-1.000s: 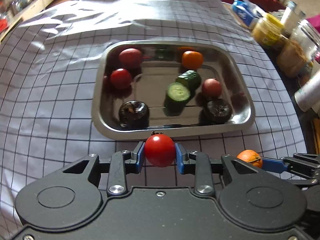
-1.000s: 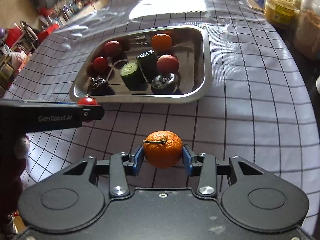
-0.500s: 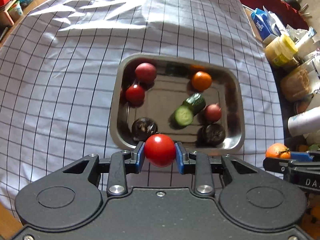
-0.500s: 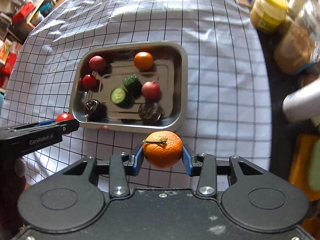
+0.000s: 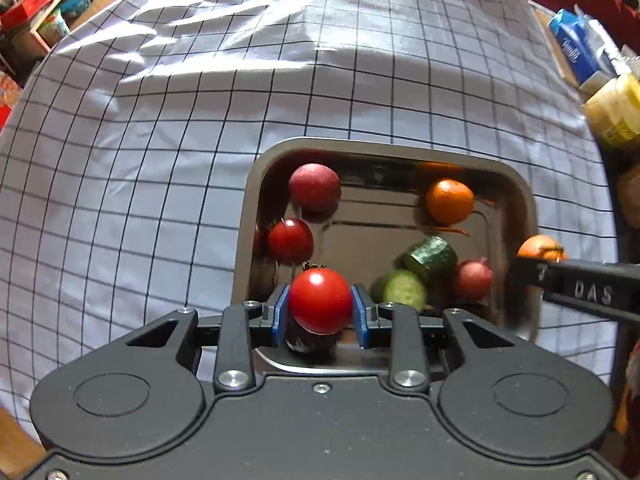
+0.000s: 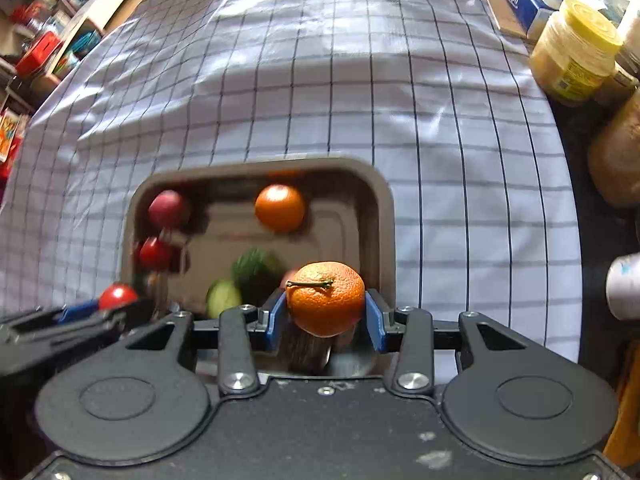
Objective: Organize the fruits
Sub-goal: 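Carry the tomato and the orange over the steel tray with both grippers, then open both grippers to drop the tomato and orange into the tray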
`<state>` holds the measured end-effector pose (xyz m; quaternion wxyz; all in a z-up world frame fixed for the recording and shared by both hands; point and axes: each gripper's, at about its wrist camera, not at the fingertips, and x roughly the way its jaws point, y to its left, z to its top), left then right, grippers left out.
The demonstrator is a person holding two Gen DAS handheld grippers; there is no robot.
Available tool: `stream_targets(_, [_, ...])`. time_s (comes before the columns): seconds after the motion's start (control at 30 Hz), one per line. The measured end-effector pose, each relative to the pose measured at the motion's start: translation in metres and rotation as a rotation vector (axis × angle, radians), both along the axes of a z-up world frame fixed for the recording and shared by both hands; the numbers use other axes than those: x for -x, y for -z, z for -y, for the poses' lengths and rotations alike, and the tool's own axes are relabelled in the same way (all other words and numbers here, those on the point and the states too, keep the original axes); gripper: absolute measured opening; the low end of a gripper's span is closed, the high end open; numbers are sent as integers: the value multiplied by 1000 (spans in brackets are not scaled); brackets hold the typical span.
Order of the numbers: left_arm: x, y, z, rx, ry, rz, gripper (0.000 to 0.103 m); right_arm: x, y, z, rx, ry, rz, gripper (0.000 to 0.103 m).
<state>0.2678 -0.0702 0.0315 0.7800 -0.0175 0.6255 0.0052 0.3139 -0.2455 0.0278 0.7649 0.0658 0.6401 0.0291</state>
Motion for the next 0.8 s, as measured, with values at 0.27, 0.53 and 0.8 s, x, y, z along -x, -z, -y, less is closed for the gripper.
stream_targets(0.27, [-12, 6, 9, -20, 35, 7, 42, -18, 18, 1, 23, 20, 15, 43])
stream_targets(0.53, [-14, 0, 6, -9, 10, 14, 46, -20, 19, 0, 10, 11, 32, 45])
stream_targets(0.8, [-1, -5, 6, -11, 14, 19, 46, -12, 3, 0, 7, 18, 85, 44])
